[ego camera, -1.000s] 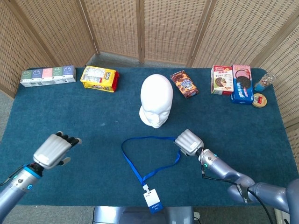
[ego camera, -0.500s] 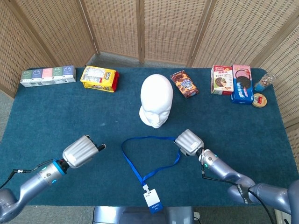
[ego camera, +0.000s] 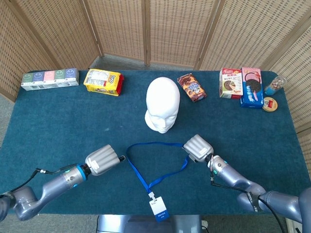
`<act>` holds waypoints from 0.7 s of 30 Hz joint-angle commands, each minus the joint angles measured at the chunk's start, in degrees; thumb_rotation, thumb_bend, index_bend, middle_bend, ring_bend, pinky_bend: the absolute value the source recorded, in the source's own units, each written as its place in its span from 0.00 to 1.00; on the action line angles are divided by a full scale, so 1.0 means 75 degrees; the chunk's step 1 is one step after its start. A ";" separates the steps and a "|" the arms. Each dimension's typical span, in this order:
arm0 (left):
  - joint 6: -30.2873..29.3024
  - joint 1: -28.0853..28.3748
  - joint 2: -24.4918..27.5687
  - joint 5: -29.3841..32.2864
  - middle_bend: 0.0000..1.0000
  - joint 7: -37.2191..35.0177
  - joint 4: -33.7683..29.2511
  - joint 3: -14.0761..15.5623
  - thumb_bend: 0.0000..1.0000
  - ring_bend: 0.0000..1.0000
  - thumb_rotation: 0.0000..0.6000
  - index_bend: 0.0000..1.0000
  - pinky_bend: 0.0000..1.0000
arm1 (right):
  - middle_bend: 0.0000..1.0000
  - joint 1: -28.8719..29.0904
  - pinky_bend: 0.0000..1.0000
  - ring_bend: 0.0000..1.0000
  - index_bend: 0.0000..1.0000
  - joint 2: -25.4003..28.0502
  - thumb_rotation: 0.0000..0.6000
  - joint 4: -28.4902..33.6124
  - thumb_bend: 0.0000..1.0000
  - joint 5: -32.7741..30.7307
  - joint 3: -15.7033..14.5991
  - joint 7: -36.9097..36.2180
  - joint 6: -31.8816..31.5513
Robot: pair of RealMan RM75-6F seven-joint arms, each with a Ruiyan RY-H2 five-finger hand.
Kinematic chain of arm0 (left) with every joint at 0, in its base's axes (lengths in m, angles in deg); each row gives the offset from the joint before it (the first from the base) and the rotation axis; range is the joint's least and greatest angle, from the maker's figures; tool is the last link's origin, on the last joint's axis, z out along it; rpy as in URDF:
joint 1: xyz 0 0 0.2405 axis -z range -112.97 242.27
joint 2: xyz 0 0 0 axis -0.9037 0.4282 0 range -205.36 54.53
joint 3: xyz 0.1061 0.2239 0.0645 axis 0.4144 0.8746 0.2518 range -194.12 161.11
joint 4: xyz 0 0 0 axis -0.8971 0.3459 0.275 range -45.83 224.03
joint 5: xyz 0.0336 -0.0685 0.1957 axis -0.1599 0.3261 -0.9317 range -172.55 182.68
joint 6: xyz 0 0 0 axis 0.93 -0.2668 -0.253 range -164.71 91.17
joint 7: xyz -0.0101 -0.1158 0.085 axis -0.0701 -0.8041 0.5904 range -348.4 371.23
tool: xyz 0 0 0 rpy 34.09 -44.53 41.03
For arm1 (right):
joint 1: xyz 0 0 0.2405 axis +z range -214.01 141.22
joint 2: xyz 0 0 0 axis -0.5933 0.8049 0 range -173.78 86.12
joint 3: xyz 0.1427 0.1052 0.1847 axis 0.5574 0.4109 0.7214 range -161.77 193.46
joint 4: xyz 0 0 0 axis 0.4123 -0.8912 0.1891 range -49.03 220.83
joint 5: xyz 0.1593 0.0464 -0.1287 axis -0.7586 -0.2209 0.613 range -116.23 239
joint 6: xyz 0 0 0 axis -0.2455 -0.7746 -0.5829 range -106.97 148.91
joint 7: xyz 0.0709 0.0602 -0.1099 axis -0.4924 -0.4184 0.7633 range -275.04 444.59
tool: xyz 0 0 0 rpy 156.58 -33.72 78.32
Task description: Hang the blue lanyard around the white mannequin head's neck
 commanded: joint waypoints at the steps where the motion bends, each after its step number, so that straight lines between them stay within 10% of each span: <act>1: 0.0180 0.0157 -0.0169 0.0171 0.99 0.0154 0.0005 -0.0052 0.28 1.00 1.00 0.39 1.00 | 0.99 -0.0006 1.00 1.00 0.64 -0.0005 0.92 -0.0025 0.55 0.0004 0.0002 -0.0030 -0.0002; 21: 0.0641 0.0825 -0.1379 0.0819 1.00 0.0095 0.0992 -0.0124 0.28 1.00 1.00 0.48 1.00 | 0.99 -0.0001 1.00 1.00 0.65 -0.0198 0.92 -0.0404 0.55 -0.0021 0.0015 -0.0237 0.0122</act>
